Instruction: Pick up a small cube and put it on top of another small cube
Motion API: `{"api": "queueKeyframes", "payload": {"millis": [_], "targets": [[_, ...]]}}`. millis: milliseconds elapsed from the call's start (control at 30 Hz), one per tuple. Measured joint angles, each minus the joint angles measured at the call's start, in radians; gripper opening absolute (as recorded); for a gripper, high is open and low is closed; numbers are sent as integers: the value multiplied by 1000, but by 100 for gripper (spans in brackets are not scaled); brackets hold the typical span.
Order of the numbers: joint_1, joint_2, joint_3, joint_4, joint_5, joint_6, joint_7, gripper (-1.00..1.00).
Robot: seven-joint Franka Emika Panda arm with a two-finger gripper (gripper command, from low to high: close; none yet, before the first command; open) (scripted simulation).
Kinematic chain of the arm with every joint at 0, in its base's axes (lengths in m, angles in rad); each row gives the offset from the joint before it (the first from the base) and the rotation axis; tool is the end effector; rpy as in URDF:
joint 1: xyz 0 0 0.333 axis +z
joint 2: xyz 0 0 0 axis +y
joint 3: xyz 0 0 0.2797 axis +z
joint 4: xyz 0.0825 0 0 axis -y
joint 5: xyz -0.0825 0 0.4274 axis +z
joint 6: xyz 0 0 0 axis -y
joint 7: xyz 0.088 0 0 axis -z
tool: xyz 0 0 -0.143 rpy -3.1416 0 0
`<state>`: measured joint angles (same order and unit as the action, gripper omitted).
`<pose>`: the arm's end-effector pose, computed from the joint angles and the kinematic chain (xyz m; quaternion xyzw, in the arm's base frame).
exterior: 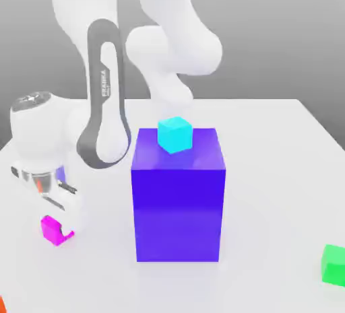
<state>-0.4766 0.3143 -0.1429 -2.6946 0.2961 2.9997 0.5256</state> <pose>0.2982 -0.2504 0.0189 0.7546 -0.6562 0.0001 0.0014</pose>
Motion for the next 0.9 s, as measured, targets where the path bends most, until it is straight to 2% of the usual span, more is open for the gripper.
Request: {"api": "queueKeyframes", "payload": {"millis": [33, 100, 267, 300, 600, 900], "targets": [[-15, 17, 18, 4, 13, 14, -10, -100], [8, -15, -11, -4, -12, -11, 9, -100], [74, -185, -115, -42, -180, -139, 135, -100], [79, -208, -111, -29, -181, -158, 139, -100], [346, -187, 153, 155, -244, -290, 1, -100], [565, -164, 390, 267, -308, -381, -118, -100]]}}
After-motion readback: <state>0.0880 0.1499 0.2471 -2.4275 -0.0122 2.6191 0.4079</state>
